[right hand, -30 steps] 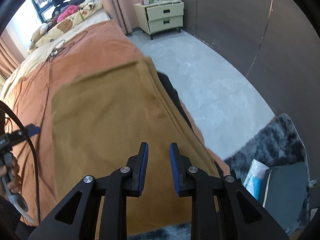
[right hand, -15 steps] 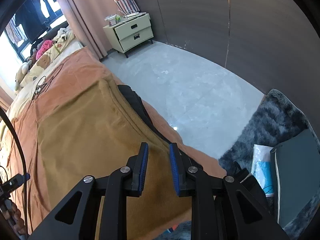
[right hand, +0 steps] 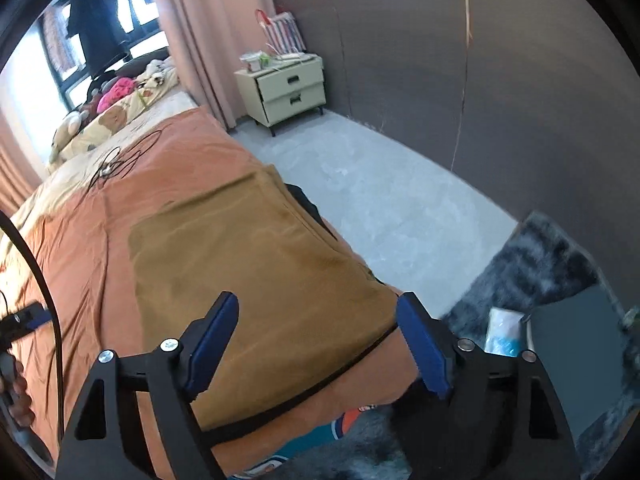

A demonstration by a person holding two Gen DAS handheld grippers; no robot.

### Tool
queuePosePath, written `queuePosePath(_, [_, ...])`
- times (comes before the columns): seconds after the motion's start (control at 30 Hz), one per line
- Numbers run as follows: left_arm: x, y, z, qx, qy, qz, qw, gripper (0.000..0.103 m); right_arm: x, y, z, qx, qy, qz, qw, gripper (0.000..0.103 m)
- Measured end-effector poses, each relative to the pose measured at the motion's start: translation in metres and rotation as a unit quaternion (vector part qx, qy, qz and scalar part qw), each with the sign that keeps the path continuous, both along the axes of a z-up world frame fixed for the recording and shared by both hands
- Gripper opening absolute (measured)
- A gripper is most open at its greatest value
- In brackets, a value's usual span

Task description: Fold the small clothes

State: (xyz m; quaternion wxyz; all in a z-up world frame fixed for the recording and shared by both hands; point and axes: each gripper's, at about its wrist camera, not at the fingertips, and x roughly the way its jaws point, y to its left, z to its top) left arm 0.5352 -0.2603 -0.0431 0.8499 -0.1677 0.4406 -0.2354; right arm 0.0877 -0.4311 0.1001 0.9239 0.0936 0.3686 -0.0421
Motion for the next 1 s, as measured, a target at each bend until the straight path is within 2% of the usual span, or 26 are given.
queuePosePath(0.03, [-0.005, 0.002, 0.007, 0.006, -0.009, 0.001, 0.9999, 0.103, -0.007, 0.003, 0.002, -0.001, -0.002, 0.003, 1.000, 0.088])
queuePosePath(0.13, [-0.021, 0.008, 0.027, 0.018, -0.025, -0.003, 0.9995, 0.103, -0.027, 0.015, 0.014, -0.004, -0.004, 0.015, 1.000, 0.103])
queuePosePath(0.37, [-0.063, 0.033, 0.066, 0.019, -0.054, -0.004, 0.9984, 0.103, -0.071, 0.029, 0.039, -0.013, -0.023, 0.024, 0.999, 0.103])
queuePosePath(0.7, [-0.136, 0.083, 0.099, 0.022, -0.079, 0.002, 0.9966, 0.103, -0.122, 0.051, 0.047, -0.009, -0.028, 0.024, 0.999, 0.103])
queuePosePath(1.0, [-0.205, 0.126, 0.131, 0.029, -0.114, 0.023, 0.9928, 0.103, -0.172, 0.073, 0.064, -0.016, -0.044, 0.057, 0.997, 0.103])
